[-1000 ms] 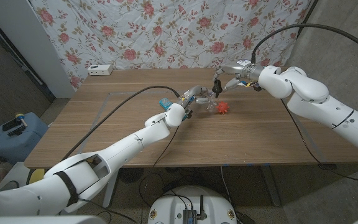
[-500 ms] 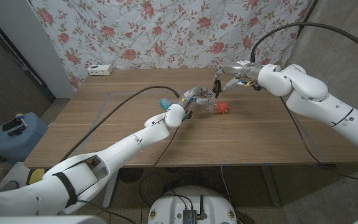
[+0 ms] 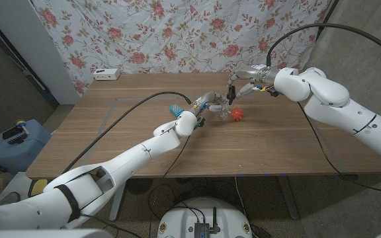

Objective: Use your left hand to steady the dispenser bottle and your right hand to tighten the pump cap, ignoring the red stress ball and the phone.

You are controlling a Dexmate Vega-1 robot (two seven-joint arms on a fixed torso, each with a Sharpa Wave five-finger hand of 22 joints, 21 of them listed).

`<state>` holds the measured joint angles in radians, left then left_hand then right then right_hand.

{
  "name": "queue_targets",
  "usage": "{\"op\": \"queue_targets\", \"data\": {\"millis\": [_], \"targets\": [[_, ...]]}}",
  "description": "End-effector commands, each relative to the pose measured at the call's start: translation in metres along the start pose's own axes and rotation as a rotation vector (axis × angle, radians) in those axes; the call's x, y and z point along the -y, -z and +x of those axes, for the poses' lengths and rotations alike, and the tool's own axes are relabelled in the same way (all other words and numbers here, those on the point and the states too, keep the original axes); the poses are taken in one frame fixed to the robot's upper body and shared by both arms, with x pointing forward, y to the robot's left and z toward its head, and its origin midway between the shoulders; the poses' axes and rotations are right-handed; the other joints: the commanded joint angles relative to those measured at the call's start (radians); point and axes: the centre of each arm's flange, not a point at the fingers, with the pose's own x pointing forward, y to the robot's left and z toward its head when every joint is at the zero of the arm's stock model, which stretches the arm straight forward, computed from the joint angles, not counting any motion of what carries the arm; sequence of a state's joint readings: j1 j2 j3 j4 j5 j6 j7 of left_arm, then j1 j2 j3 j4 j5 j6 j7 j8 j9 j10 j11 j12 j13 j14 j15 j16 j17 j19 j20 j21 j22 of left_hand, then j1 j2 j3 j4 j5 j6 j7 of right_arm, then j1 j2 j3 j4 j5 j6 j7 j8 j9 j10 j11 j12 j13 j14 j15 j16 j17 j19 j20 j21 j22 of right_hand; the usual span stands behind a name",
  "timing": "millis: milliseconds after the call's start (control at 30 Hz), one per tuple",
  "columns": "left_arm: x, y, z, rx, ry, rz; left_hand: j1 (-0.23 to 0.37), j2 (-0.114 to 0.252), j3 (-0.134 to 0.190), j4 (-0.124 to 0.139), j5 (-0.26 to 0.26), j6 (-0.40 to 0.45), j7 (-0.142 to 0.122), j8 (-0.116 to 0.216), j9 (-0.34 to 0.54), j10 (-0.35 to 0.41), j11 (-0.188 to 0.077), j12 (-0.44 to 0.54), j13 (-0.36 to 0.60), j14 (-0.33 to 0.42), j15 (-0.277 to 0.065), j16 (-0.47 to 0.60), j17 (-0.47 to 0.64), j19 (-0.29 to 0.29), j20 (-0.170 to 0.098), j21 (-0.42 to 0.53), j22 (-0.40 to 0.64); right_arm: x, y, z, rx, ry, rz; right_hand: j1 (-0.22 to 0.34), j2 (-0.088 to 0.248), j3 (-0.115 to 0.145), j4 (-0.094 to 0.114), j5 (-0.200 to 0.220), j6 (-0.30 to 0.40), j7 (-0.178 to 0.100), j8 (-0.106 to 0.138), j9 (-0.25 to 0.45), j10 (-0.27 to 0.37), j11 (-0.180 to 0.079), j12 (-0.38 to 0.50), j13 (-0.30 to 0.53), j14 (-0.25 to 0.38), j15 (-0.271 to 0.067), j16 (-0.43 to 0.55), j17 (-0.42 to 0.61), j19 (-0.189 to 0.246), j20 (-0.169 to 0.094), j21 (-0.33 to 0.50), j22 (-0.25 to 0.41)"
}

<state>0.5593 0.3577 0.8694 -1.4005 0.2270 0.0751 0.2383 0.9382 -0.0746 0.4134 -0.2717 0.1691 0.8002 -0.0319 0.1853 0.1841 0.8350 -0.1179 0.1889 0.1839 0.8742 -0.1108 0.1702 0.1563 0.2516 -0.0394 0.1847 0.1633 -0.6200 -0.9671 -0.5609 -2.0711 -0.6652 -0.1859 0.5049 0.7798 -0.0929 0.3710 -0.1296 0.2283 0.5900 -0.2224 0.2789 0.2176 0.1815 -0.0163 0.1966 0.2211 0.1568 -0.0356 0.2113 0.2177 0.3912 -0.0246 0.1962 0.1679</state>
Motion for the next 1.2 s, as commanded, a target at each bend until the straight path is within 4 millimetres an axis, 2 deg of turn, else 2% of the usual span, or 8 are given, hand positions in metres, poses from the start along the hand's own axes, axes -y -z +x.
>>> {"op": "queue_targets", "data": {"millis": [33, 367, 667, 733, 933, 1200], "targets": [[-0.0014, -0.0012, -0.003, 0.002, -0.005, 0.006, -0.055, 0.072, 0.118, 0.115, 0.007, 0.07, -0.042, 0.004, 0.005, 0.026, -0.021, 0.005, 0.002, 0.011, -0.071, 0.004, 0.004, 0.0, -0.09, 0.0, 0.003, 0.0004, -0.0009, -0.0012, -0.012, -0.024, 0.017, -0.008, 0.0, 0.001, 0.009, -0.007, 0.015, 0.002, 0.006, 0.004, 0.009, 0.012, 0.011, 0.001, 0.002, -0.018, 0.005, 0.005, 0.01, -0.012, 0.006, 0.003], [-0.0008, 0.0004, -0.0042, -0.003, -0.006, 0.003, -0.055, 0.073, 0.119, 0.115, 0.008, 0.07, -0.042, 0.004, 0.005, 0.026, -0.019, 0.005, 0.002, 0.012, -0.071, 0.004, 0.005, 0.0, -0.09, 0.0, 0.003, 0.0027, -0.0027, -0.0007, -0.035, -0.057, 0.035, -0.029, 0.004, -0.004, 0.015, -0.012, 0.049, 0.014, 0.017, 0.003, 0.023, 0.024, 0.016, 0.001, 0.01, -0.016, 0.01, 0.008, 0.026, -0.02, 0.008, 0.003], [-0.0019, 0.0017, -0.0034, -0.007, -0.008, 0.004, -0.054, 0.073, 0.119, 0.115, 0.008, 0.069, -0.041, 0.004, 0.005, 0.027, -0.019, 0.006, 0.002, 0.012, -0.072, 0.005, 0.005, 0.0, -0.091, 0.0, 0.003, 0.0039, -0.0033, -0.0022, -0.06, -0.054, 0.042, -0.069, 0.009, -0.018, 0.03, -0.02, 0.084, 0.051, 0.029, 0.002, 0.054, 0.035, 0.026, 0.001, 0.025, -0.011, 0.017, 0.011, 0.045, -0.014, 0.009, 0.003], [-0.0022, 0.002, -0.003, -0.008, -0.007, 0.005, -0.054, 0.073, 0.119, 0.115, 0.008, 0.07, -0.042, 0.004, 0.005, 0.027, -0.019, 0.006, 0.002, 0.012, -0.072, 0.005, 0.005, 0.0, -0.09, 0.0, 0.003, 0.0036, -0.0032, -0.0027, -0.061, -0.045, 0.044, -0.077, 0.011, -0.021, 0.032, -0.022, 0.099, 0.053, 0.033, 0.002, 0.067, 0.041, 0.03, 0.001, 0.032, -0.013, 0.02, 0.011, 0.052, -0.014, 0.011, 0.003], [-0.0025, 0.0024, -0.0014, -0.009, -0.004, 0.004, -0.054, 0.074, 0.119, 0.115, 0.008, 0.069, -0.041, 0.003, 0.005, 0.027, -0.018, 0.006, 0.002, 0.012, -0.071, 0.005, 0.005, 0.0, -0.09, 0.0, 0.003, 0.003, -0.0032, -0.0034, -0.07, -0.03, 0.046, -0.097, 0.013, -0.03, 0.034, -0.026, 0.167, 0.08, 0.057, 0.0, 0.097, 0.038, 0.036, 0.0, 0.059, -0.019, 0.029, 0.011, 0.074, -0.017, 0.012, 0.003], [-0.003, 0.003, -0.0005, -0.01, -0.006, 0.005, -0.052, 0.074, 0.12, 0.114, 0.008, 0.069, -0.04, 0.003, 0.005, 0.026, -0.019, 0.005, 0.002, 0.012, -0.07, 0.005, 0.005, 0.0, -0.09, 0.0, 0.003, 0.0019, -0.0053, -0.0031, -0.103, -0.027, 0.059, -0.123, 0.017, -0.039, 0.041, -0.03, 0.214, 0.1, 0.072, -0.002, 0.127, 0.05, 0.043, 0.0, 0.073, -0.017, 0.033, 0.012, 0.091, -0.021, 0.013, 0.003]]}}
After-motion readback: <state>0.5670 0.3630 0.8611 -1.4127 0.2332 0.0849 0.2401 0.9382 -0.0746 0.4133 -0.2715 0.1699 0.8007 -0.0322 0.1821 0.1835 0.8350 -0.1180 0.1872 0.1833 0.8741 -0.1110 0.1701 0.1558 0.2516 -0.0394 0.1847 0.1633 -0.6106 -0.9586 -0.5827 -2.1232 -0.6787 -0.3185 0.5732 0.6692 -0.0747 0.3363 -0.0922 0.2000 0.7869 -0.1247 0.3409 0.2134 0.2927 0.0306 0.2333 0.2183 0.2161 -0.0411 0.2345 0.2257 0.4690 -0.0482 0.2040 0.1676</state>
